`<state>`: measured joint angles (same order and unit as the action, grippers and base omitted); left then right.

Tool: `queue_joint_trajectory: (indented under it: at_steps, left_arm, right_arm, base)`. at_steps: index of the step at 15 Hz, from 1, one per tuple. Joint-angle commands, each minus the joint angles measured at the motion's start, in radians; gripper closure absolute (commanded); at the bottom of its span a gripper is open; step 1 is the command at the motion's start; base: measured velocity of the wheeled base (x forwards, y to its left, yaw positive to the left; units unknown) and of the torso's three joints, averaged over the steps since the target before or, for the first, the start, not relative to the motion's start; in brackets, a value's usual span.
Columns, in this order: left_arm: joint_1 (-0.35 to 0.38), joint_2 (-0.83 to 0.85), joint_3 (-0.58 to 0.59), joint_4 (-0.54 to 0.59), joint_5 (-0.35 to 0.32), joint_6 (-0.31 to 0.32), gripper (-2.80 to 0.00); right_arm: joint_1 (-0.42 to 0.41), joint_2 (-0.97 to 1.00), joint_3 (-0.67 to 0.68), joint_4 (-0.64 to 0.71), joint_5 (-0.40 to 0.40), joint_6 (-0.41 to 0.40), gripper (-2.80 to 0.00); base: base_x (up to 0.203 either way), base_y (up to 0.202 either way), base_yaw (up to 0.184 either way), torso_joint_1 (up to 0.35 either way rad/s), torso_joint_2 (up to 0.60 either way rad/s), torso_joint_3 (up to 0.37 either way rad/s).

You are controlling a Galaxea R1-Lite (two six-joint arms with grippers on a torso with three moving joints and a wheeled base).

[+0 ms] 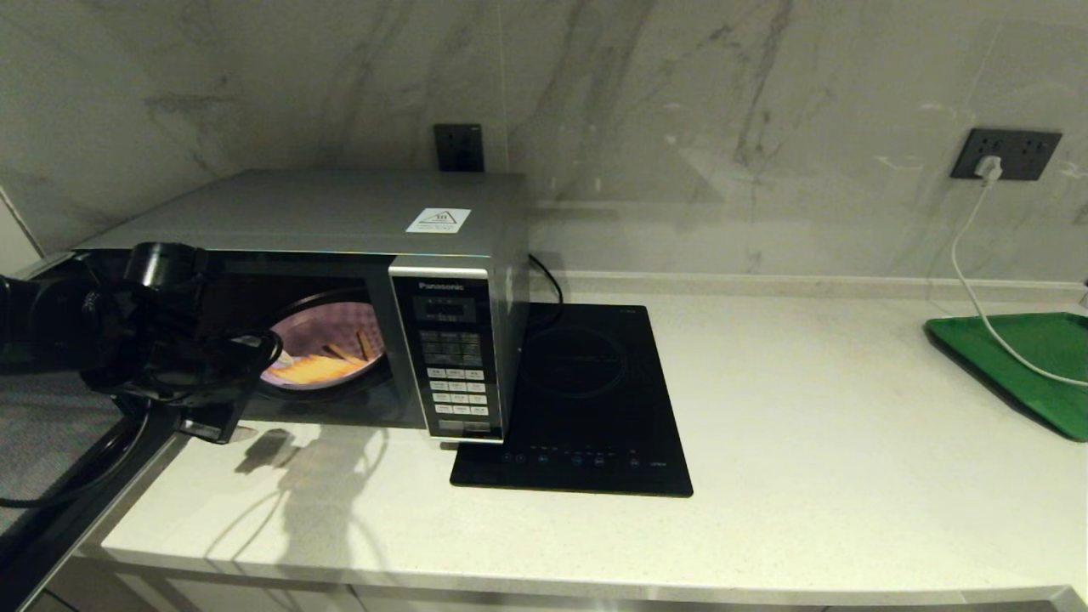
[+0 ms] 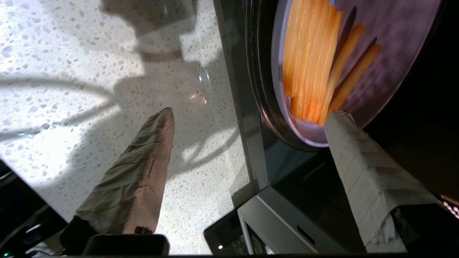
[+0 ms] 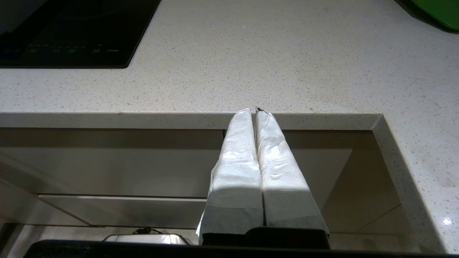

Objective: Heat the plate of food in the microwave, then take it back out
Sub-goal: Take the plate out of the microwave

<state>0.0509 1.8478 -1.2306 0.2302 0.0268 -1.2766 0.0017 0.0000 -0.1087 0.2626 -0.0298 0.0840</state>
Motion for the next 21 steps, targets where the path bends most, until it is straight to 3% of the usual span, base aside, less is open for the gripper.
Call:
queue_joint_trajectory:
  at_steps: [1, 17, 19, 21]
  left_arm:
    - [0.003, 0.045, -0.021, 0.002, -0.001, -0.009, -2.80]
    - [-0.017, 0.122, -0.032, 0.001, 0.002, 0.003, -2.80]
    - [-0.026, 0.122, -0.032, 0.001, 0.004, 0.005, 0.00]
    - [-0.030, 0.124, -0.032, 0.001, 0.002, 0.005, 0.00]
  right_arm:
    - [0.000, 0.000, 0.000, 0.001, 0.001, 0.000, 0.00]
    - [0.000, 0.000, 0.000, 0.001, -0.001, 0.000, 0.00]
    - [0.000, 0.000, 0.000, 0.001, 0.000, 0.000, 0.00]
    - [0.000, 0.000, 0.000, 0.001, 0.000, 0.000, 0.00]
  base:
    - [0.000, 0.000, 0.000, 0.000, 0.00, 0.000]
    - [0.000, 0.000, 0.000, 0.000, 0.00, 0.000]
    - [0.000, 0.000, 0.000, 0.000, 0.00, 0.000]
    - [0.000, 0.000, 0.000, 0.000, 0.00, 0.000]
